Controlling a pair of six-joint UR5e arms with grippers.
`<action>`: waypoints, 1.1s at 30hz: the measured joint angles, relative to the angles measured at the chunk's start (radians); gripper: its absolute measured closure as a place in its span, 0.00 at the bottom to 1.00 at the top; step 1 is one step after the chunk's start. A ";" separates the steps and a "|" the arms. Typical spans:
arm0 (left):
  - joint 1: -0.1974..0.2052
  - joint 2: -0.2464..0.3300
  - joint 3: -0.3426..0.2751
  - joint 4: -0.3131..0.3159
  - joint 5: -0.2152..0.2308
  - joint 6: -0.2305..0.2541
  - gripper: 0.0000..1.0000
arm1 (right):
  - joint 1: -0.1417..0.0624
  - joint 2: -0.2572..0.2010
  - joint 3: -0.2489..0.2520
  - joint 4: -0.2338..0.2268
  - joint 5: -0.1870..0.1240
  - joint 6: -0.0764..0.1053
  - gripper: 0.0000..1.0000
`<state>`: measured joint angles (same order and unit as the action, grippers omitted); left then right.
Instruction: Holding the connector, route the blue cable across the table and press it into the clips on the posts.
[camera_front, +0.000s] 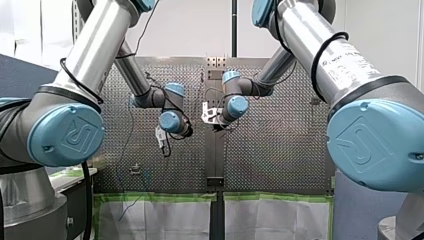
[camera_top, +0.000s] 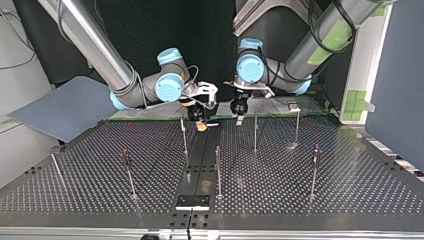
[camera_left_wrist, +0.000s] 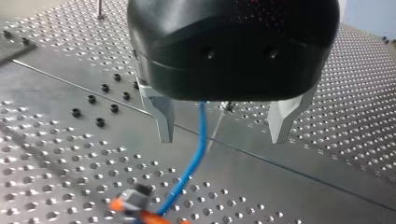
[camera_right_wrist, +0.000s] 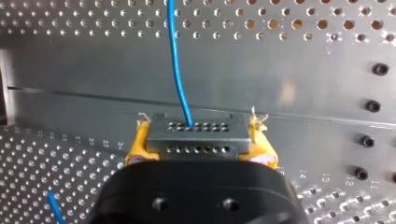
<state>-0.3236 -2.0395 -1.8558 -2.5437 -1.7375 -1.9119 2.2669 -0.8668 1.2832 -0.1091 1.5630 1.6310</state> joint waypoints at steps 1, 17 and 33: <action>-0.002 -0.007 0.007 0.000 -0.001 0.000 0.00 | 0.000 0.000 0.000 0.000 0.000 0.000 1.00; -0.016 -0.027 0.069 -0.081 -0.011 0.003 0.00 | -0.006 0.000 0.000 -0.006 -0.001 0.013 1.00; -0.034 -0.027 0.073 -0.093 -0.051 0.013 1.00 | -0.007 0.000 0.000 -0.010 -0.009 0.024 1.00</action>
<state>-0.3574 -2.0663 -1.7826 -2.6364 -1.7887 -1.8991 2.2603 -0.8671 1.2834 -0.1194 1.5540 1.6552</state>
